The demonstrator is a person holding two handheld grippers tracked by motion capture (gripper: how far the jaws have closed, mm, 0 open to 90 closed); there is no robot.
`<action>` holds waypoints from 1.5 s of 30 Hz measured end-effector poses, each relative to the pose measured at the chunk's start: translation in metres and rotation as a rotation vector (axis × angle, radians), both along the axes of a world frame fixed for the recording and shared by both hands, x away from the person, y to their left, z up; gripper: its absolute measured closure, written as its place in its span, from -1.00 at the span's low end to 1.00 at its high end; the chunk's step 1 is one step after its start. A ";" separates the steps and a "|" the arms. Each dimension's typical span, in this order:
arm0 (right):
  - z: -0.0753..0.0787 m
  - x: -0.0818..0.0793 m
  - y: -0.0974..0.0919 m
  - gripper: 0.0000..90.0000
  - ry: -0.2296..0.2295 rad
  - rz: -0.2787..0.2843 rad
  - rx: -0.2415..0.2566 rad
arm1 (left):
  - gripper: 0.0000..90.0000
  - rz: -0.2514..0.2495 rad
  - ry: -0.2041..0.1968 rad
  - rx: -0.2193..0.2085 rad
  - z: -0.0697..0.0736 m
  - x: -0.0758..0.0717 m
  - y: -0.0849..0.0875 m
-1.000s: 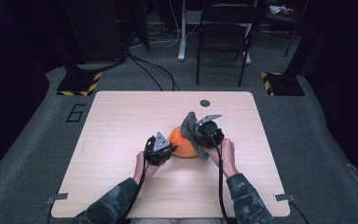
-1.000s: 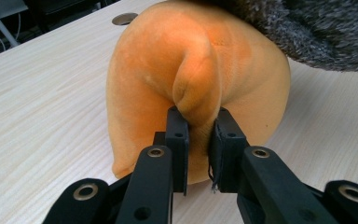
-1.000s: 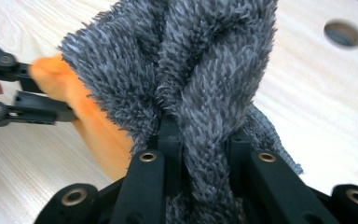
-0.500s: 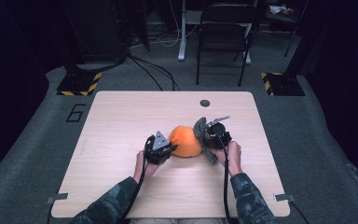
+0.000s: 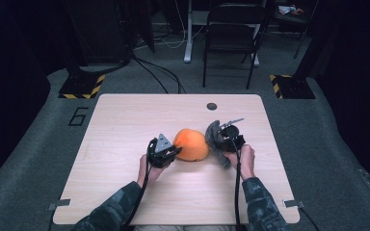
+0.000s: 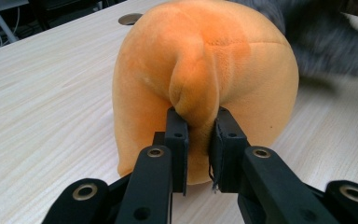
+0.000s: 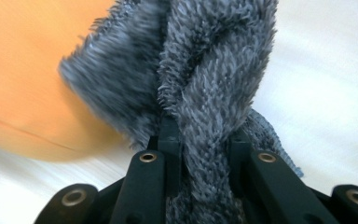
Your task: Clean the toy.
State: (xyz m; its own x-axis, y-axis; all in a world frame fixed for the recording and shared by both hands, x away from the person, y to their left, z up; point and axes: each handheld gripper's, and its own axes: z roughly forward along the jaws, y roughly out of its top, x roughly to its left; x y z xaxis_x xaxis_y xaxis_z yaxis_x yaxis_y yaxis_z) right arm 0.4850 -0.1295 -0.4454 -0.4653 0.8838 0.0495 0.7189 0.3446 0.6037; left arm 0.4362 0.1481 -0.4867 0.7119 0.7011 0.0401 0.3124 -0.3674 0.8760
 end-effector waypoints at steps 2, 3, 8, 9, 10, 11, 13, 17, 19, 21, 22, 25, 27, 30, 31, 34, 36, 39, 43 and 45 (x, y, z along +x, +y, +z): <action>0.020 -0.006 0.001 0.65 -0.047 0.021 0.060 | 0.75 -0.006 0.004 0.004 0.000 0.000 0.001; 0.027 -0.009 0.005 0.65 -0.061 0.042 0.068 | 0.75 -0.006 0.005 0.005 0.000 0.000 0.001; 0.026 -0.018 0.039 0.65 -0.029 0.156 0.039 | 0.71 -0.001 -0.007 0.005 0.000 0.001 0.000; 0.021 -0.017 0.044 0.66 -0.024 0.157 0.011 | 0.67 -0.003 -0.006 0.007 0.000 0.001 0.001; 0.014 -0.016 0.047 0.66 -0.037 0.153 -0.016 | 0.58 0.000 -0.010 0.010 0.000 0.001 0.001; 0.009 -0.015 0.048 0.66 -0.034 0.148 -0.010 | 0.43 -0.007 -0.009 0.014 0.001 0.000 0.002; 0.008 -0.013 0.045 0.66 -0.041 0.140 0.003 | 0.08 0.013 -0.036 0.054 0.003 -0.004 0.002; 0.007 -0.012 0.043 0.66 -0.046 0.139 0.009 | -0.15 -0.011 -0.061 0.104 -0.001 -0.005 -0.003; 0.007 -0.012 0.043 0.66 -0.048 0.143 0.009 | -0.14 -0.022 -0.070 0.126 -0.006 -0.003 -0.010; 0.007 -0.012 0.043 0.66 -0.051 0.139 0.006 | -0.04 -0.023 -0.082 0.131 -0.009 -0.003 -0.013; 0.006 -0.012 0.043 0.66 -0.048 0.141 0.007 | 0.06 -0.020 -0.091 0.132 -0.011 -0.003 -0.014; 0.006 -0.012 0.043 0.66 -0.047 0.137 0.012 | 0.47 -0.010 -0.097 0.130 -0.013 -0.005 -0.013; 0.007 -0.012 0.043 0.66 -0.052 0.137 0.010 | 0.62 -0.001 -0.091 0.113 -0.012 -0.004 -0.013; 0.011 -0.013 0.041 0.66 -0.059 0.137 0.014 | 0.72 0.010 -0.066 0.086 -0.007 -0.004 -0.012; 0.014 -0.012 0.039 0.66 -0.063 0.134 0.023 | 0.74 0.012 -0.058 0.072 -0.005 -0.004 -0.012; 0.022 -0.013 0.037 0.66 -0.073 0.127 0.035 | 0.75 0.013 -0.035 0.060 0.003 -0.004 -0.010; 0.031 -0.016 0.038 0.66 -0.100 0.122 0.050 | 0.75 0.011 -0.020 0.051 0.007 -0.005 -0.009; 0.046 -0.024 0.044 0.66 -0.143 0.147 0.078 | 0.75 0.005 -0.013 0.042 0.010 -0.007 -0.012; 0.049 -0.032 0.063 0.65 -0.168 0.209 0.088 | 0.74 -0.005 -0.016 0.046 0.009 -0.010 -0.017; 0.043 -0.033 0.074 0.66 -0.175 0.224 0.031 | 0.73 -0.001 -0.022 0.066 0.007 -0.011 -0.018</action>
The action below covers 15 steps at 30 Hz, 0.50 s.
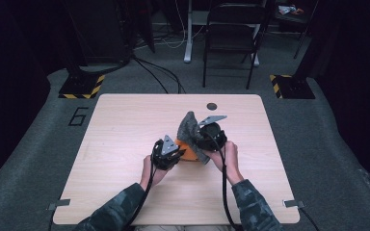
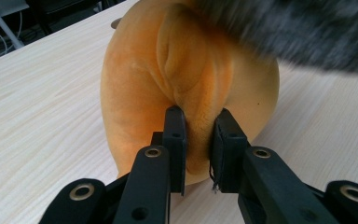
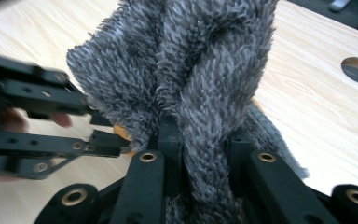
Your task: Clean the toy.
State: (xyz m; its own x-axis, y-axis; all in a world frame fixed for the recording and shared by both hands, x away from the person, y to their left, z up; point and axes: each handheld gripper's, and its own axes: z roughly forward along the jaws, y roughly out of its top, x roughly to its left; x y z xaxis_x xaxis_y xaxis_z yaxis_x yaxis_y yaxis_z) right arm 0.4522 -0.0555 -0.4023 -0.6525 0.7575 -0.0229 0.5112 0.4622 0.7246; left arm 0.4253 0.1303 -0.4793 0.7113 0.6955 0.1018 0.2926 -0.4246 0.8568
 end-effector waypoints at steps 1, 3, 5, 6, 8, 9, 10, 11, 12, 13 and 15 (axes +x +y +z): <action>-0.003 0.000 0.003 0.66 -0.011 -0.001 -0.022 | 0.73 0.004 0.004 -0.002 -0.001 0.000 0.000; -0.006 0.002 0.003 0.66 0.000 0.001 -0.019 | 0.73 -0.006 0.013 0.004 -0.002 0.002 0.002; -0.008 0.003 0.001 0.66 0.016 -0.019 -0.016 | 0.72 -0.006 0.010 0.007 -0.002 0.002 0.002; -0.009 0.004 -0.001 0.66 0.008 -0.013 -0.017 | 0.72 -0.010 0.012 0.006 -0.003 0.003 0.002; -0.010 0.005 -0.005 0.66 0.029 -0.028 -0.029 | 0.71 -0.006 0.012 0.002 -0.004 0.004 0.003; -0.012 0.007 -0.007 0.66 0.034 -0.031 -0.028 | 0.71 -0.007 0.018 0.001 -0.004 0.004 0.004; -0.013 0.008 -0.009 0.66 0.040 -0.035 -0.031 | 0.71 -0.007 0.023 -0.004 -0.005 0.005 0.005; -0.015 0.010 -0.012 0.66 0.041 -0.037 -0.033 | 0.71 -0.003 0.025 -0.006 -0.005 0.005 0.006; -0.017 0.011 -0.013 0.66 0.054 -0.047 -0.029 | 0.71 -0.007 0.024 0.002 -0.005 0.006 0.008; -0.018 0.012 -0.015 0.66 0.057 -0.048 -0.035 | 0.70 -0.009 0.031 -0.004 -0.005 0.007 0.008; -0.021 0.014 -0.018 0.66 0.068 -0.060 -0.039 | 0.70 -0.011 0.032 -0.013 -0.006 0.007 0.009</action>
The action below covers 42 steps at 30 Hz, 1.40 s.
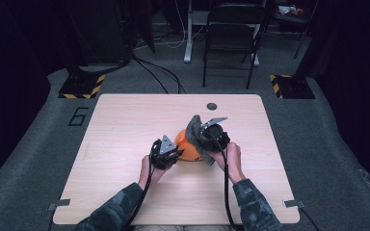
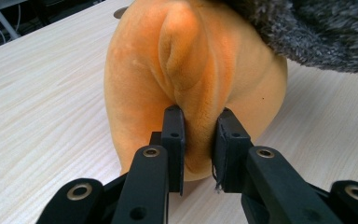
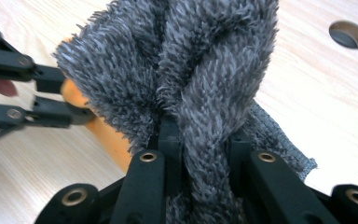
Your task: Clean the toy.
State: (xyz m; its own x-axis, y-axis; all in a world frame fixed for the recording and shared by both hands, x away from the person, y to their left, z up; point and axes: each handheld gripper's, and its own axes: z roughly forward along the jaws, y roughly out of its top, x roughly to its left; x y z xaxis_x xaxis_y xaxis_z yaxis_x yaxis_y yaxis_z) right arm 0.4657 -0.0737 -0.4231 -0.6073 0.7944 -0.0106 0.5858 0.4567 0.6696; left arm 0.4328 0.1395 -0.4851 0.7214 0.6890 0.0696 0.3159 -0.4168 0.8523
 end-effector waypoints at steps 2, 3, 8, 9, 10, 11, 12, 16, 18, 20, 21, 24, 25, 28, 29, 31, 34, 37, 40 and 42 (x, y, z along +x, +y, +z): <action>-0.003 0.001 -0.004 0.66 0.011 -0.016 -0.013 | 0.70 0.001 -0.004 -0.002 0.000 0.001 0.000; -0.004 0.002 -0.006 0.66 0.010 -0.018 -0.019 | 0.69 -0.002 0.000 -0.008 -0.001 0.002 0.001; -0.016 0.010 -0.020 0.66 0.070 -0.056 0.000 | 0.68 -0.004 0.003 -0.014 -0.002 0.002 0.002; -0.018 0.011 -0.022 0.66 0.079 -0.060 0.002 | 0.68 -0.004 0.002 -0.014 -0.002 0.002 0.002; -0.019 0.011 -0.023 0.66 0.083 -0.065 -0.001 | 0.68 -0.004 0.000 -0.013 -0.002 0.002 0.002; -0.019 0.012 -0.024 0.66 0.088 -0.065 0.004 | 0.68 -0.006 0.001 -0.011 -0.002 0.002 0.002; -0.020 0.012 -0.025 0.66 0.094 -0.068 -0.003 | 0.68 -0.007 0.002 -0.013 -0.002 0.002 0.002; -0.026 0.016 -0.030 0.66 0.119 -0.092 -0.008 | 0.68 -0.007 0.001 -0.021 -0.002 0.003 0.003; -0.032 0.019 -0.033 0.66 0.133 -0.107 -0.020 | 0.68 -0.004 0.005 -0.026 -0.002 0.004 0.003; -0.039 0.020 -0.034 0.66 0.147 -0.132 -0.028 | 0.68 -0.005 0.009 -0.028 -0.002 0.004 0.004; -0.042 0.021 -0.035 0.66 0.157 -0.129 -0.032 | 0.68 -0.005 0.011 -0.032 -0.002 0.004 0.004; -0.051 0.025 -0.039 0.66 0.172 -0.139 -0.048 | 0.68 -0.002 0.011 -0.037 -0.003 0.005 0.004; -0.055 0.025 -0.039 0.66 0.182 -0.149 -0.045 | 0.67 0.003 0.007 -0.046 -0.003 0.005 0.004; -0.069 0.029 -0.039 0.65 0.217 -0.155 -0.064 | 0.67 0.004 0.012 -0.041 -0.003 0.007 0.007; -0.070 0.030 -0.039 0.65 0.222 -0.156 -0.054 | 0.67 0.006 0.008 -0.047 -0.004 0.007 0.008; -0.067 0.030 -0.038 0.65 0.211 -0.149 -0.074 | 0.66 0.004 0.014 -0.045 -0.004 0.007 0.010; -0.057 0.027 -0.039 0.66 0.180 -0.147 -0.105 | 0.66 0.010 0.017 -0.054 -0.004 0.008 0.011; -0.037 0.025 -0.045 0.66 0.136 -0.154 -0.060 | 0.65 0.012 0.014 -0.059 -0.004 0.008 0.011; -0.013 0.019 -0.045 0.66 0.064 -0.141 0.010 | 0.65 0.009 0.017 -0.061 -0.005 0.007 0.011; -0.001 0.012 -0.037 0.66 0.039 -0.100 0.058 | 0.65 0.016 0.009 -0.062 -0.005 0.007 0.011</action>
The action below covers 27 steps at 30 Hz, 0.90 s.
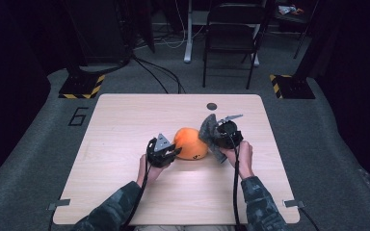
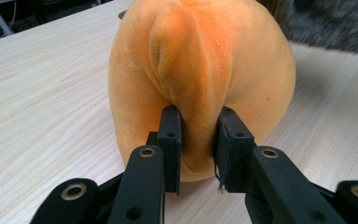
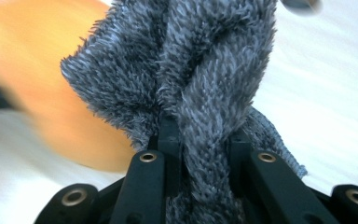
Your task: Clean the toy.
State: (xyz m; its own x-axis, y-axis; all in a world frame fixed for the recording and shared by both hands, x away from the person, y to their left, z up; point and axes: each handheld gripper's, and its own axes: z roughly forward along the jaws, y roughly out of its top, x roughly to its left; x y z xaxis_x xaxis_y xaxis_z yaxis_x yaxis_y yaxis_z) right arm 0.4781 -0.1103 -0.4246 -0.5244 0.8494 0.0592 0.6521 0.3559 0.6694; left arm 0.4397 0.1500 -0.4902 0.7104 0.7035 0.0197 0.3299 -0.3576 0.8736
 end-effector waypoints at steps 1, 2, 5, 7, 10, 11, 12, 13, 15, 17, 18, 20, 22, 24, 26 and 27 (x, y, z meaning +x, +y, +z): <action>0.001 -0.001 0.004 0.65 -0.009 0.014 -0.002 | 0.64 0.000 -0.002 0.004 0.000 0.000 0.000; 0.001 -0.003 0.009 0.65 -0.011 0.044 -0.013 | 0.64 -0.006 0.002 0.010 0.001 0.000 0.000; -0.007 -0.004 0.021 0.65 -0.003 0.061 -0.071 | 0.63 -0.011 0.005 0.008 0.000 0.000 0.000; -0.011 -0.002 0.019 0.66 0.011 0.062 -0.067 | 0.61 -0.010 -0.003 0.001 -0.001 0.000 -0.001; -0.012 -0.001 0.017 0.66 0.022 0.055 -0.058 | 0.54 -0.012 -0.007 0.006 0.000 -0.001 -0.002; -0.013 -0.001 0.017 0.66 0.022 0.053 -0.061 | 0.49 -0.010 -0.009 0.003 0.001 -0.002 -0.002; -0.014 -0.002 0.017 0.66 0.021 0.053 -0.063 | 0.45 -0.011 -0.010 0.003 0.002 -0.002 -0.002; -0.014 -0.002 0.018 0.66 0.017 0.052 -0.071 | 0.39 -0.007 -0.015 0.004 0.002 -0.003 -0.002; -0.014 -0.003 0.018 0.66 0.014 0.051 -0.085 | 0.27 -0.009 -0.015 0.004 0.003 -0.004 -0.002; -0.015 -0.001 0.017 0.66 0.015 0.052 -0.085 | 0.13 -0.001 -0.015 -0.001 0.004 -0.004 0.000; -0.016 -0.001 0.017 0.66 0.015 0.048 -0.083 | 0.08 -0.001 -0.012 -0.001 0.004 -0.003 0.001; -0.017 -0.001 0.017 0.66 0.017 0.045 -0.088 | -0.01 0.008 -0.013 0.000 0.003 -0.003 0.002; -0.017 0.000 0.016 0.66 0.020 0.040 -0.085 | -0.05 0.006 -0.007 -0.004 0.003 -0.002 0.003; -0.018 0.000 0.016 0.66 0.022 0.037 -0.081 | -0.08 0.007 -0.008 -0.001 0.002 -0.002 0.002; -0.019 0.000 0.015 0.66 0.019 0.035 -0.080 | -0.11 0.010 -0.010 -0.002 0.001 -0.002 0.002; -0.018 0.000 0.015 0.66 0.025 0.036 -0.085 | -0.11 0.012 -0.009 -0.003 0.001 -0.002 0.002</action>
